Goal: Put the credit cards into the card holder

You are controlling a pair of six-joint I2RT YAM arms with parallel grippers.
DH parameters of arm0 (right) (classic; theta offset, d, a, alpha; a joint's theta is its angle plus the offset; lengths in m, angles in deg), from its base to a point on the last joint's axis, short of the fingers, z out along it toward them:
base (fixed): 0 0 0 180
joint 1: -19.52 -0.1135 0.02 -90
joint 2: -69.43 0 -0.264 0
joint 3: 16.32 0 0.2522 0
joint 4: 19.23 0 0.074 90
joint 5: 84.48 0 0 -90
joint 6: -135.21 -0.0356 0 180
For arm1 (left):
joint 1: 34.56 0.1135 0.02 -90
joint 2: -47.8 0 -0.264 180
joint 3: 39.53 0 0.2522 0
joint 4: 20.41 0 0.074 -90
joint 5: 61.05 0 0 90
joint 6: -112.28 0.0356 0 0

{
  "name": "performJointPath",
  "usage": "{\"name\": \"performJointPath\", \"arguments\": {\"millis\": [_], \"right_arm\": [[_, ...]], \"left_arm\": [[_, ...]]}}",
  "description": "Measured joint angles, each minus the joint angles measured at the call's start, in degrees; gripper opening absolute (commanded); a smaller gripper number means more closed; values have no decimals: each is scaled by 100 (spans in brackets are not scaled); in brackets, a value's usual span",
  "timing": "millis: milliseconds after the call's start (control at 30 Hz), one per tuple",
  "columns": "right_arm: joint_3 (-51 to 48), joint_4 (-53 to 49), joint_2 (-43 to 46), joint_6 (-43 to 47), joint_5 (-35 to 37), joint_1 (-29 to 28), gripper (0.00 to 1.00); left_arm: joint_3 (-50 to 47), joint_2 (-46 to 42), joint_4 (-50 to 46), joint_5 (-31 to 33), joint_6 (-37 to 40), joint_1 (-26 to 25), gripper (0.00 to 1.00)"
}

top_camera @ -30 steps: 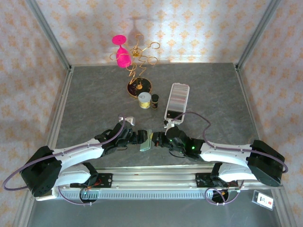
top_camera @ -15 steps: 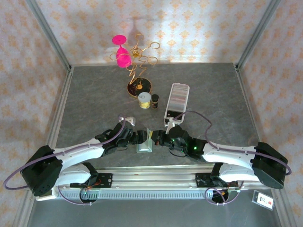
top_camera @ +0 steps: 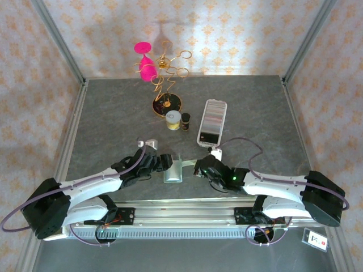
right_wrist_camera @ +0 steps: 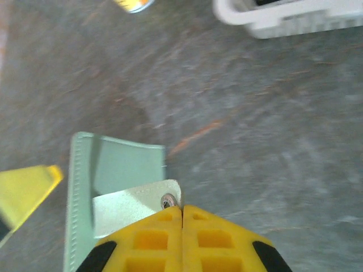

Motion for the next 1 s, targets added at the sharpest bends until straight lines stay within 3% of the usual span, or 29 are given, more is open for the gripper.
{"name": "performJointPath", "arguments": {"millis": [167,267,500,1000], "right_arm": [[-282,-363,166,-203,332,2,0],[-413,-490,214,-260,400,46,0],[-448,-765,223,-343,518,289,0],[-483,-870,223,-339,533,422,0]], "left_arm": [[-208,-109,129,-96,-184,0,71],[-356,-162,356,-221,-280,0,57],[-369,345,459,-269,-424,0,38],[-494,817,953,-588,-632,-22,34]]}}
